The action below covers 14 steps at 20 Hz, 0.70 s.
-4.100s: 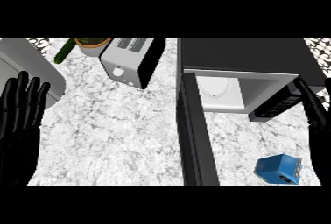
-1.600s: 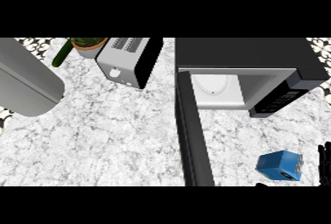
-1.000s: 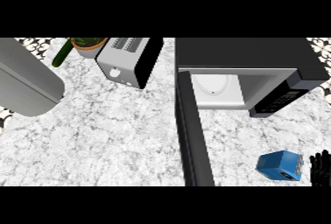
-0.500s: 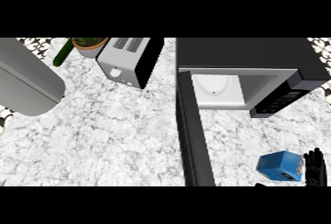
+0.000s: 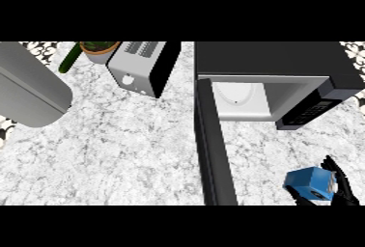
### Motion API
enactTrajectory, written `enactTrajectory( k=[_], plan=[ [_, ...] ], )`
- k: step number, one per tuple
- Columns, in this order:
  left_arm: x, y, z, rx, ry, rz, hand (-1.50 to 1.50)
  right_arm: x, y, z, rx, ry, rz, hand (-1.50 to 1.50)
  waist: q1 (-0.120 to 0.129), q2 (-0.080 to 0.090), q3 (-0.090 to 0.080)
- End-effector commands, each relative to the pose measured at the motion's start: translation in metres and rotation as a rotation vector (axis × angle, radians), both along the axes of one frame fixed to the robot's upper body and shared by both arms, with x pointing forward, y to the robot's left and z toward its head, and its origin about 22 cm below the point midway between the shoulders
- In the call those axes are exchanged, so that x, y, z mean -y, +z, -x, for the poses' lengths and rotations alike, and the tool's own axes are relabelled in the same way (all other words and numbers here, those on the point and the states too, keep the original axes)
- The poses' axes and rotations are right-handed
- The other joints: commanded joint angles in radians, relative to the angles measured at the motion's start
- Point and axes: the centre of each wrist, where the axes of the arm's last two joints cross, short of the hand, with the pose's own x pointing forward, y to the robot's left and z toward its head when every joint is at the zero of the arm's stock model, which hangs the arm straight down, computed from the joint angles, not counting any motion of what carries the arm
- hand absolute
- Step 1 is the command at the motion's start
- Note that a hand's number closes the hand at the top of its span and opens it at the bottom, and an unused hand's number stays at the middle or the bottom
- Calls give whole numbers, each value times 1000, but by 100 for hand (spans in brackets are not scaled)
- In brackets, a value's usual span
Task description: Pick up the milk, place it into the microwave and close the microwave
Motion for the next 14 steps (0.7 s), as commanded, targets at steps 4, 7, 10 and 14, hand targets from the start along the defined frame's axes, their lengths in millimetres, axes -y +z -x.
enactTrajectory(
  k=[4, 7, 10, 14],
  plan=[
    [6, 19, 8, 89, -31, 53, -150, -3, -18, -13, 48, 119, 5, 150, 1, 0, 0],
    [14, 15, 10, 75, -29, 55, -150, -7, -9, -24, 102, 96, 146, 150, 1, -1, -1],
    [8, 18, 6, 84, -14, 61, -150, -15, -21, -20, 140, 102, 67, 150, -5, 0, 0],
    [11, 19, 11, 66, -44, 73, -150, 7, 4, -64, 153, 277, 50, 150, 13, 1, 1]
  ],
)
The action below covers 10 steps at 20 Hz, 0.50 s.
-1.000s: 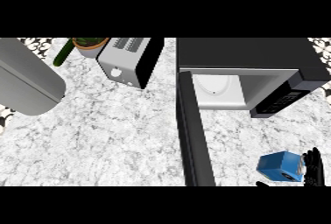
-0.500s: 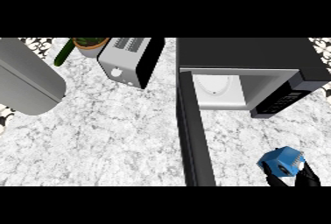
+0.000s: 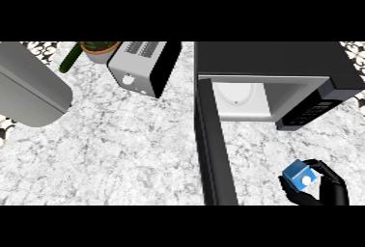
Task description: Pick up the milk, place it into the microwave and close the microwave
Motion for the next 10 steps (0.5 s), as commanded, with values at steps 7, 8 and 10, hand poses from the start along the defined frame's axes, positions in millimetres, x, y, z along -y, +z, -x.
enactTrajectory(
  k=[7, 8, 10],
  plan=[
    [2, 10, -4, 84, -45, 50, -150, 1, 20, -72, 44, 422, -80, 150, 13, 5, 4],
    [2, 17, -4, 83, -47, 51, -150, -4, 25, -80, 28, 449, -96, 150, 7, 4, 3],
    [3, 25, -4, 85, -47, 55, -150, -26, 21, -75, 48, 494, -127, 150, -7, 2, 2]
  ],
)
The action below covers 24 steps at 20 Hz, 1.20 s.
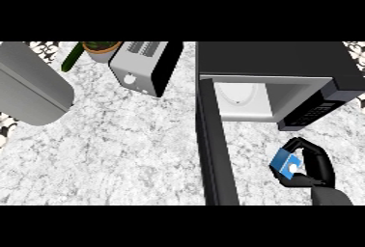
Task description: Pick up the milk, place it into the microwave and close the microwave
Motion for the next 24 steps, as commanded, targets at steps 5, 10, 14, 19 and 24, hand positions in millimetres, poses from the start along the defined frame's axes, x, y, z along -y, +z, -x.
enactTrajectory(
  k=[5, 10, 14, 19, 24],
  plan=[
    [-4, 14, 15, 57, 5, 48, -150, 2, 26, -14, 64, 148, -19, 150, -14, -5, -2],
    [-4, 0, 15, 65, 29, 39, -150, -47, 56, -42, 60, 121, -17, 150, -12, -7, -2],
    [-12, 21, 22, 61, 5, 41, -150, -76, 75, -67, 76, 104, 8, 150, -8, -4, -2],
    [-9, 3, 6, 51, 3, 56, -150, -101, 111, -104, 78, 64, 74, 150, -6, -1, -1],
    [-11, 11, 3, 56, 11, 50, -150, -136, 133, -130, 82, 26, 245, 150, -1, 1, -1]
  ],
)
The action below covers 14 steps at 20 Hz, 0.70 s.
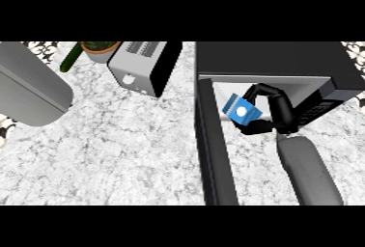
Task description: Pick up the milk, place it into the microwave and close the microwave
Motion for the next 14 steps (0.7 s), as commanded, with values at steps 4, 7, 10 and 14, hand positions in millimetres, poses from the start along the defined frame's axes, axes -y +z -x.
enactTrajectory(
  k=[4, 7, 10, 14],
  plan=[
    [-1, 8, -2, 49, -28, 34, -150, -19, 10, -44, -5, -87, 139, 150, 25, 8, 1],
    [-3, 16, 1, 64, -40, 20, -150, -8, 16, -58, -18, -133, 181, 150, 30, 11, 2],
    [-7, 9, -14, 59, -35, 11, -150, -35, 16, -67, -4, -162, 208, 150, 29, 16, 1],
    [-7, 6, -10, 65, -47, 30, -150, -20, 23, -77, -3, -233, 211, 150, 55, 21, 2]
  ],
)
